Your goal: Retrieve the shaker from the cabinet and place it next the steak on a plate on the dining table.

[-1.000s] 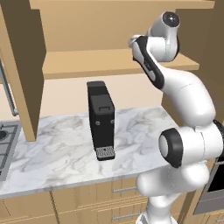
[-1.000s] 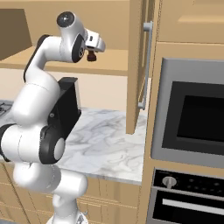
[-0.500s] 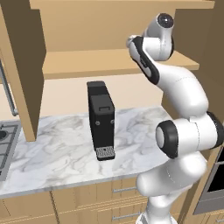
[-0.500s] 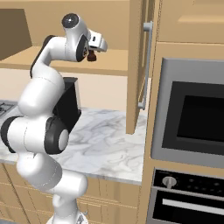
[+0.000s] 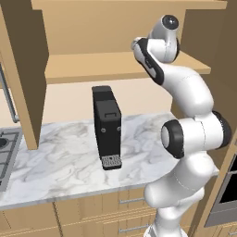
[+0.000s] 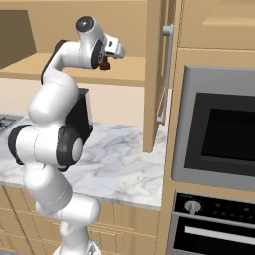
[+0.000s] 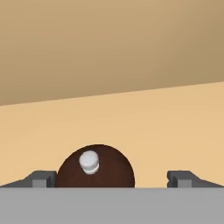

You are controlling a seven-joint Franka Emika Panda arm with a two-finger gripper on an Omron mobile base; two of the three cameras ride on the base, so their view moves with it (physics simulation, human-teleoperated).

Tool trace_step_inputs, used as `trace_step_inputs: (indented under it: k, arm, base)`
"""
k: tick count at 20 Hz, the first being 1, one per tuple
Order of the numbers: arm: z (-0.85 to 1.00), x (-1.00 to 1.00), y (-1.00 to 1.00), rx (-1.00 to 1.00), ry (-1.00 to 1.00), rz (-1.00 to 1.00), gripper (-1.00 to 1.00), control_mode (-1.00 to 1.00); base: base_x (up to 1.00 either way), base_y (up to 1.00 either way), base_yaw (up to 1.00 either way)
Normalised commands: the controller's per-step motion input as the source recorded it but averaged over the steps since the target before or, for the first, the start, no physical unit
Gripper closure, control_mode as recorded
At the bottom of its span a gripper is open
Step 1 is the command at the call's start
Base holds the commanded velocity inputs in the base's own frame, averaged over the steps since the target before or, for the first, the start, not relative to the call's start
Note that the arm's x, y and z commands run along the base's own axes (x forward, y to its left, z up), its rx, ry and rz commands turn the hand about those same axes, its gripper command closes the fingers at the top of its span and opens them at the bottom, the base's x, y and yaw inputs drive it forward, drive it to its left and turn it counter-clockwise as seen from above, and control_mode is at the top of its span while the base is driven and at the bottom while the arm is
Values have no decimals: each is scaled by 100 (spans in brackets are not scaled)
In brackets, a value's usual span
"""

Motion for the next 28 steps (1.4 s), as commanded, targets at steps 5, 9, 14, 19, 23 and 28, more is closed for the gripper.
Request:
trace_step_inputs:
  k: [5, 9, 14, 19, 23, 28]
  arm:
    - [-13, 22, 0, 0, 3, 0, -100, -100]
    - [-12, 23, 2, 0, 0, 0, 100, -100]
    - [-4, 7, 1, 0, 0, 0, 100, -100]
    - [-16, -29, 0, 0, -1, 0, 100, -100]
    - [-25, -86, 0, 0, -4, 4, 100, -100]
    - [-10, -100, -1, 0, 0, 9, 100, -100]
  base:
    - [0, 0, 0]
    - [0, 0, 0]
    - [0, 0, 0]
    - [0, 0, 0]
    - [0, 0, 0]
    - [0, 0, 0]
